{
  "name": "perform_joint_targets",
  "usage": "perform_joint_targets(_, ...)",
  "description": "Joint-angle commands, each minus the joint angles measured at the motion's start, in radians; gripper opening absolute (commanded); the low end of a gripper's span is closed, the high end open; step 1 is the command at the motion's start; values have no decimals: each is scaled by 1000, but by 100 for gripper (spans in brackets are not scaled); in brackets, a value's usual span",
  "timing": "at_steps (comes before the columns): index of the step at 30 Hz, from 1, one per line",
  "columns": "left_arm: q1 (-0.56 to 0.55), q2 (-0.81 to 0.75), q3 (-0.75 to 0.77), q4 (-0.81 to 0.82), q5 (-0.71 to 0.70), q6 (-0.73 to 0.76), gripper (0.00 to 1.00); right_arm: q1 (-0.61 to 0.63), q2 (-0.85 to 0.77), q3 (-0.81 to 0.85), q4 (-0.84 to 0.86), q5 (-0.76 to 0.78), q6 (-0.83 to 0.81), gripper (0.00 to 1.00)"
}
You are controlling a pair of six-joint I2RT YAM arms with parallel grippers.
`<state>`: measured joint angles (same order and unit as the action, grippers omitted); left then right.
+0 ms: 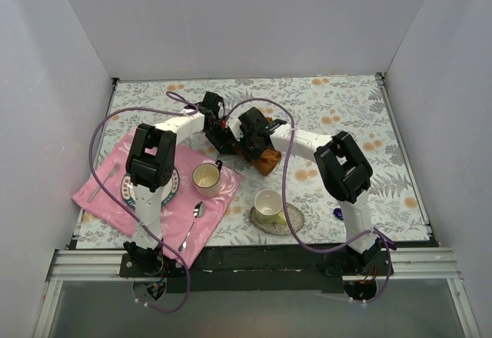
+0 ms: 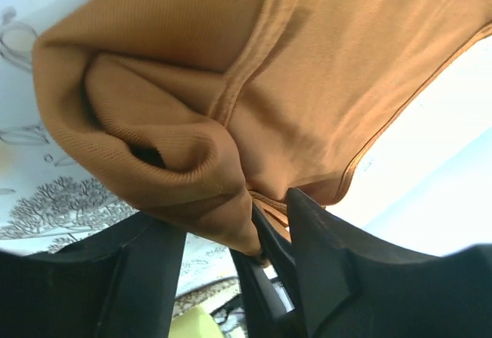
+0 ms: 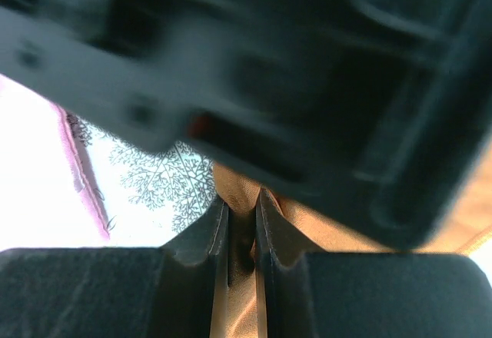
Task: Fold the napkin, place the utensils inside, and roll it up
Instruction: Roll the napkin with the utensil
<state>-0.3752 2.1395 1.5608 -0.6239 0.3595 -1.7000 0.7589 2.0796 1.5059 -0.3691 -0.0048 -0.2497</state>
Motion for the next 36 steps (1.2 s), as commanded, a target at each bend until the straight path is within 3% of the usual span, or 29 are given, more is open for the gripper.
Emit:
perform_joint_targets(1, 25, -56, 45, 9, -11, 65, 55, -52, 71, 45, -117, -263, 35, 1)
perform_joint_targets(15, 38, -197, -116, 127, -31, 0, 58, -213, 238, 143, -203, -725, 179, 1)
perform_joint_targets(19, 16, -161, -116, 139, 6, -6, 60, -243, 283, 171, -217, -822, 237, 1)
perform_joint_targets(36, -39, 0, 10, -45, -117, -3, 57, -328, 361, 163, -113, -981, 392, 1)
